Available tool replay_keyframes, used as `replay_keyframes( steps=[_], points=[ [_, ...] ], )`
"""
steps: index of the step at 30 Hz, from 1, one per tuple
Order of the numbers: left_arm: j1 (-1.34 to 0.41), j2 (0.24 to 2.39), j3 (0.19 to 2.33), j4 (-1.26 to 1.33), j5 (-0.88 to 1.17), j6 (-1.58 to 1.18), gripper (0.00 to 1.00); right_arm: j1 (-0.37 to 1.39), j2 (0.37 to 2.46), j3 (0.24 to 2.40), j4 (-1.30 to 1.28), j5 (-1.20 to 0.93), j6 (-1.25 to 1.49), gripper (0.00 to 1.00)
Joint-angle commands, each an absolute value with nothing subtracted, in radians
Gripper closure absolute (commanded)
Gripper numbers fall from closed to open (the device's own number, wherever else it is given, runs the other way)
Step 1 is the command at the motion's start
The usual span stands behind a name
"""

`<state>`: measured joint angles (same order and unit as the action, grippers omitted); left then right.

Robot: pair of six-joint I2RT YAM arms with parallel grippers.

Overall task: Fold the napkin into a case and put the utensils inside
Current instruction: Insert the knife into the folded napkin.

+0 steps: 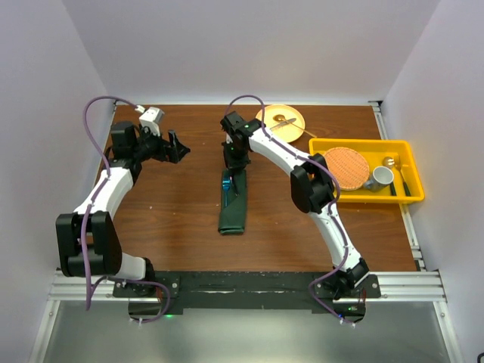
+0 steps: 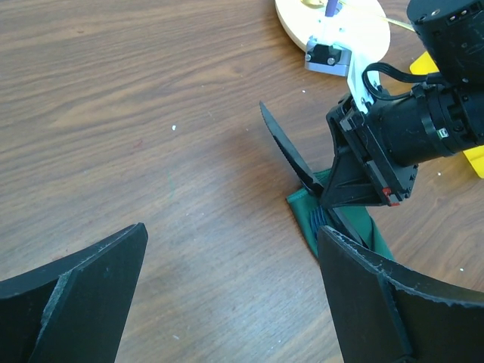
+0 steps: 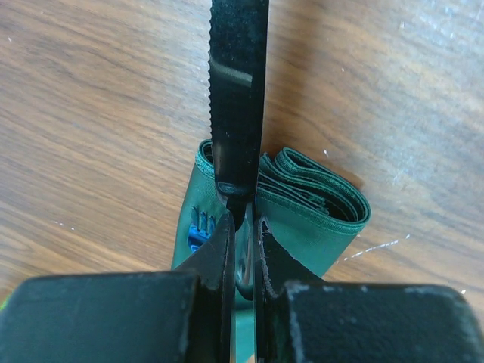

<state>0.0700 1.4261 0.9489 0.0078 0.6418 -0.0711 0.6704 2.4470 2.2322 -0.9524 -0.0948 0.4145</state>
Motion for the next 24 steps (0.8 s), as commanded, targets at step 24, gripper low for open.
replay_keyframes(
  steps=[24],
  points=[
    [0.086, 1.364, 0.91, 0.066, 0.65, -0.095, 0.0, 0.667, 2.296, 2.092, -1.054, -0.127, 0.589, 1.0]
  ],
)
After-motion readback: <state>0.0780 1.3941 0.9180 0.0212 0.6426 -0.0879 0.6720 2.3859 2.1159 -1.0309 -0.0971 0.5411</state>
